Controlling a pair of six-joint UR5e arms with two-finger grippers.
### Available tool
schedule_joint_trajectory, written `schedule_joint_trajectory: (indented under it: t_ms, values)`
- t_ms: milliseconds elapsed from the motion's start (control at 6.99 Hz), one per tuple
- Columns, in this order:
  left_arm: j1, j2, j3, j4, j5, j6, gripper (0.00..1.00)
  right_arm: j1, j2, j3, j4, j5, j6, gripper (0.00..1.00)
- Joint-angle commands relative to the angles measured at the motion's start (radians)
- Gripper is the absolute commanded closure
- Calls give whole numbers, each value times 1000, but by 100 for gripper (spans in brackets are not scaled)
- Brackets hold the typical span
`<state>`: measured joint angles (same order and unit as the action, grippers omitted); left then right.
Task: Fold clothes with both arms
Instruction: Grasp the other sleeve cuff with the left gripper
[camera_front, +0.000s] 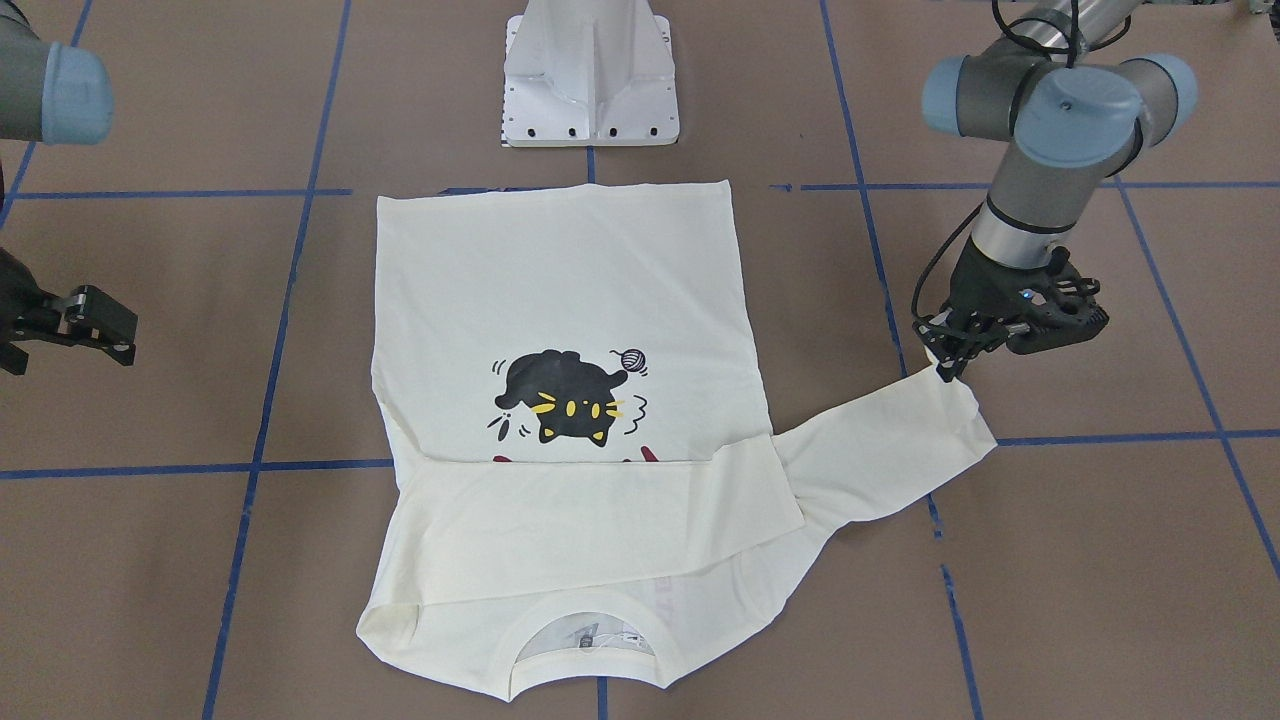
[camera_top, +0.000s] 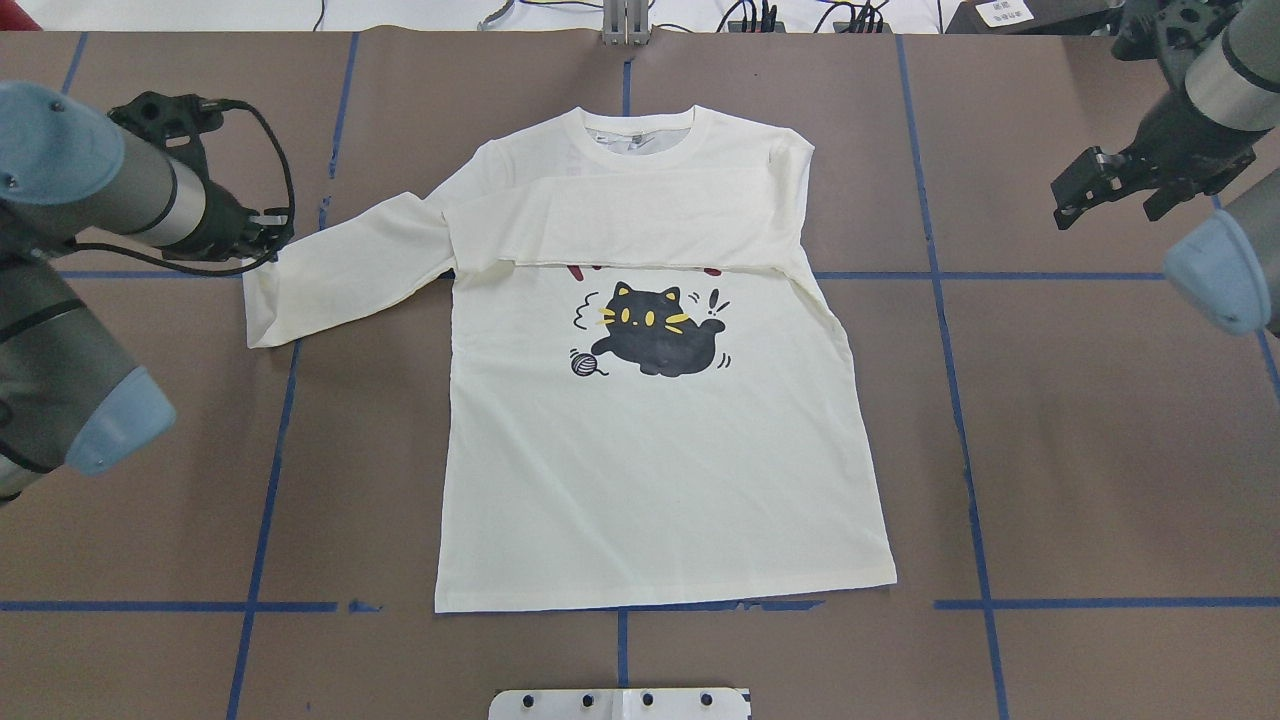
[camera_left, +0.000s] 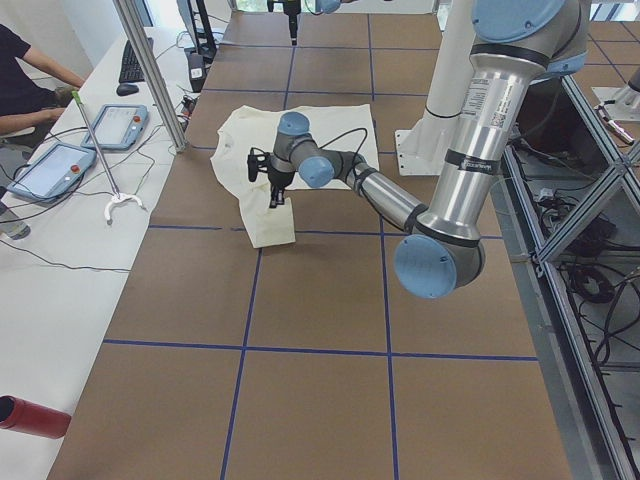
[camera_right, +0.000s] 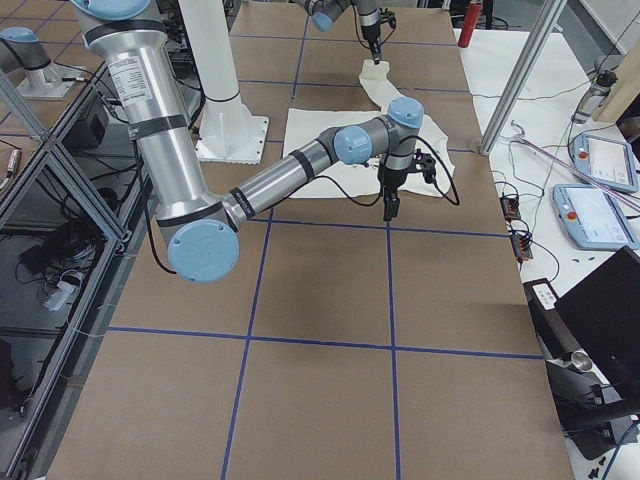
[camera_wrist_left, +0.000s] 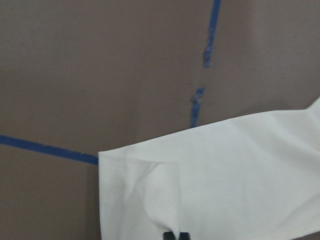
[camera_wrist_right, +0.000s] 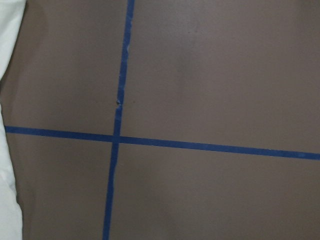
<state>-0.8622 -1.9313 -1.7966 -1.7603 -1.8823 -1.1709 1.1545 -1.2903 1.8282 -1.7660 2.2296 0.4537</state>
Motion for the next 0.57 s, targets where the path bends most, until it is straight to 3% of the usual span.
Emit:
schedule_joint_trajectory:
  t_ms: [0, 143, 286, 429]
  values:
    - [-11, -235, 8, 100, -14, -10, 100, 54, -70, 2, 0, 27, -61, 0]
    - [-9, -377, 60, 81, -43, -118, 100, 56, -75, 0, 0, 33, -59, 0]
    - [-1, -608, 265, 26, -43, -267, 100, 56, -75, 0, 0, 34, -58, 0]
    - [53, -796, 577, -125, -40, -373, 100, 56, -77, 0, 0, 35, -56, 0]
